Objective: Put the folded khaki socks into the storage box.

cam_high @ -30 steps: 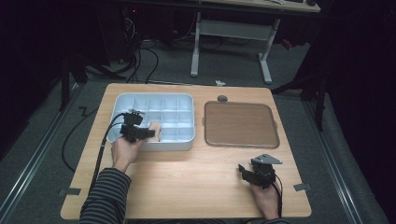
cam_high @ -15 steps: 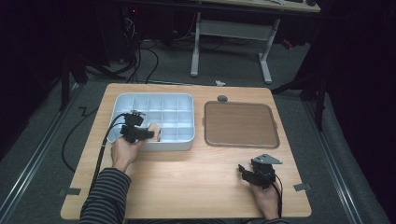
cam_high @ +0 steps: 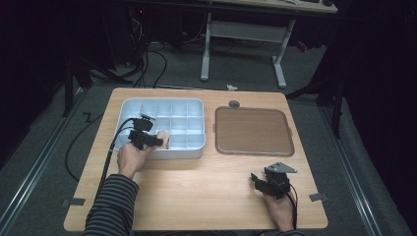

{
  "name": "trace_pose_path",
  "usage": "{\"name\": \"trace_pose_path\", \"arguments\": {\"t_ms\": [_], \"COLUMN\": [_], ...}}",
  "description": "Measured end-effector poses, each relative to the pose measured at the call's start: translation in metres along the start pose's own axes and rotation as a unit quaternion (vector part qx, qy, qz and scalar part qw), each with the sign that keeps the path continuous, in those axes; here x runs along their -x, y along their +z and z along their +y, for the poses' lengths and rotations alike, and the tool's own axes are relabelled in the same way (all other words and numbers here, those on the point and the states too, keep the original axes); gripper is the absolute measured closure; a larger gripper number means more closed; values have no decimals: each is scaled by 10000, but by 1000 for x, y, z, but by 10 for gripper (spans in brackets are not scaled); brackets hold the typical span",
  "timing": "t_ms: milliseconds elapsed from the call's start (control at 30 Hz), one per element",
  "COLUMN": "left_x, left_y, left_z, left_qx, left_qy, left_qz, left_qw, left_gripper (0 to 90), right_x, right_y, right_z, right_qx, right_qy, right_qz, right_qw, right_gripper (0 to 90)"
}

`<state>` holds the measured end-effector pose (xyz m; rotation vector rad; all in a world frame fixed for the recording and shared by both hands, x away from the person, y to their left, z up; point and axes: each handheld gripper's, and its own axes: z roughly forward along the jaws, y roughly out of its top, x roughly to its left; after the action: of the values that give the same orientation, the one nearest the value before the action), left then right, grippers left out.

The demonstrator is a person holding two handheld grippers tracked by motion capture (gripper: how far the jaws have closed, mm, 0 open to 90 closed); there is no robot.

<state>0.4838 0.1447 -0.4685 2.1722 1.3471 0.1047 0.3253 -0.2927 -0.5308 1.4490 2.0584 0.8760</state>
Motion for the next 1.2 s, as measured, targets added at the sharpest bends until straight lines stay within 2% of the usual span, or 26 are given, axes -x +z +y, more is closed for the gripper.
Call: {"name": "trace_pose_path", "arguments": {"t_ms": [67, 267, 300, 367, 400, 500, 700, 900, 1000, 1033, 1200], "left_x": [1, 3, 1, 0, -2, -1, -2, -3, -4, -4, -4], "left_y": [0, -1, -1, -2, -3, -6, -9, -10, -9, -8, -8], "left_z": [2, -1, -2, -2, -3, -3, -1, 3, 5, 6, 5], "left_qx": [-86, 68, 126, 144, 204, 288, 471, 578, 664, 644, 534], "left_qy": [-14, 73, 12, -38, -97, -65, -127, -158, -287, -310, -218], "left_qz": [44, 93, -21, -98, -185, -121, -85, -33, -92, -78, -33], "left_qw": [10000, 9999, 9999, 9998, 9996, 9995, 9988, 9982, 9973, 9974, 9983], "left_gripper": [752, 705, 694, 689, 659, 631, 609, 617, 635, 680, 747], "right_x": [0, 0, 0, 0, 0, 0, 0, 0, 0, 0, 0], "right_y": [0, 0, 0, 0, 0, 0, 0, 0, 0, 0, 0], "right_z": [0, 0, 0, 0, 0, 0, 0, 0, 0, 0, 0], "right_qx": [0, 0, -1, -1, 1, 0, 2, 0, 3, 0, 0], "right_qy": [-2, -2, -4, -2, -4, 0, -2, -1, -4, -2, -1], "right_qz": [0, 2, 1, 1, 5, 2, 3, 4, 6, 4, 5], "right_qw": [10000, 10000, 10000, 10000, 10000, 10000, 10000, 10000, 10000, 10000, 10000], "right_gripper": [391, 391, 391, 391, 391, 391, 390, 390, 390, 390, 390]}}
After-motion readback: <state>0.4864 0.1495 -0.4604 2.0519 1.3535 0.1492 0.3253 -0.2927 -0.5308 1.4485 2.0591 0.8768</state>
